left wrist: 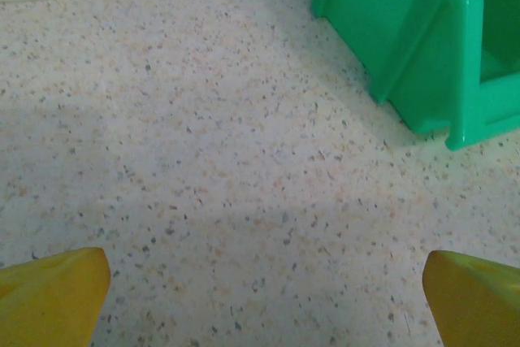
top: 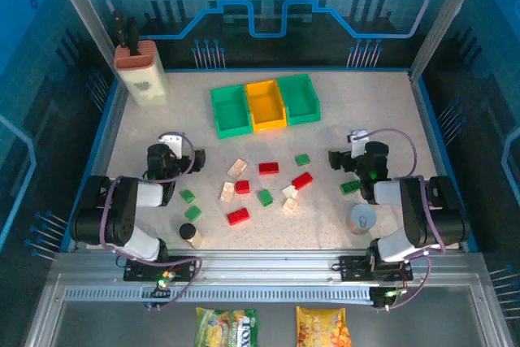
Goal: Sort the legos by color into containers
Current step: Pick up the lego from the middle-right of the table.
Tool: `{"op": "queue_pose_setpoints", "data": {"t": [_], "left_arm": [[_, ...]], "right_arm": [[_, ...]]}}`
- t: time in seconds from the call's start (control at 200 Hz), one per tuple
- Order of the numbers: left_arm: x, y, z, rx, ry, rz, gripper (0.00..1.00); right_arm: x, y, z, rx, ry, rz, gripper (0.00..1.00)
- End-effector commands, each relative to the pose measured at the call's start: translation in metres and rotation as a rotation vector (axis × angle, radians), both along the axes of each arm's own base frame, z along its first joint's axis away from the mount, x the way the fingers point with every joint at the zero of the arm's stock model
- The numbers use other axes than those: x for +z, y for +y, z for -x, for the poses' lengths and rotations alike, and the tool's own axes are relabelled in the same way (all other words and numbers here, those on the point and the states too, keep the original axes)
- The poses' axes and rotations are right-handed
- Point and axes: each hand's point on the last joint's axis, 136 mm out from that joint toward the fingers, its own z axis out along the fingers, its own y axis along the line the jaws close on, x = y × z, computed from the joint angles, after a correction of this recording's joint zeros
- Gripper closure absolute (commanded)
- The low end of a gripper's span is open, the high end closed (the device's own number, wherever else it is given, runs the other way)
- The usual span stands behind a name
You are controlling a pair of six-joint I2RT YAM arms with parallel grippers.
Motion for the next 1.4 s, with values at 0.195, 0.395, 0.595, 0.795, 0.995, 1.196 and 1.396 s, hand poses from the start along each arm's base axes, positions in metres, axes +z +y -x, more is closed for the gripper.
{"op": "queue_pose_setpoints", "data": {"t": [0.195, 0.395, 0.595, 0.795, 0.995, 1.196, 1.396], "left_arm": [[0.036, 0.000, -0.024, 0.028, -0.144, 0.024, 0.01], [0.036, 0.000, -0.024, 0.029, -0.144, 0.025, 0.01], [0.036, 0.000, -0.024, 0.029, -0.144, 0.027, 0.01], [0.036, 0.000, -0.024, 0.027, -0.143, 0.029, 0.01], [0.037, 0.002, -0.023, 0.037, -0.147, 0.025, 0.01], [0.040, 0.005, -0.020, 0.055, -0.162, 0.022, 0.01], [0.051, 0.007, -0.017, 0.068, -0.182, 0.021, 0.01]], "right_arm": [[0.034, 0.005, -0.024, -0.016, -0.141, -0.018, 0.00], [0.035, 0.005, -0.024, -0.018, -0.142, -0.019, 0.00], [0.034, 0.005, -0.024, -0.017, -0.141, -0.019, 0.00], [0.034, 0.005, -0.024, -0.017, -0.141, -0.019, 0.00], [0.035, 0.005, -0.023, -0.017, -0.146, -0.018, 0.00], [0.040, 0.005, -0.020, -0.022, -0.165, -0.019, 0.00], [0.048, 0.003, -0.017, -0.032, -0.176, -0.015, 0.00]]}}
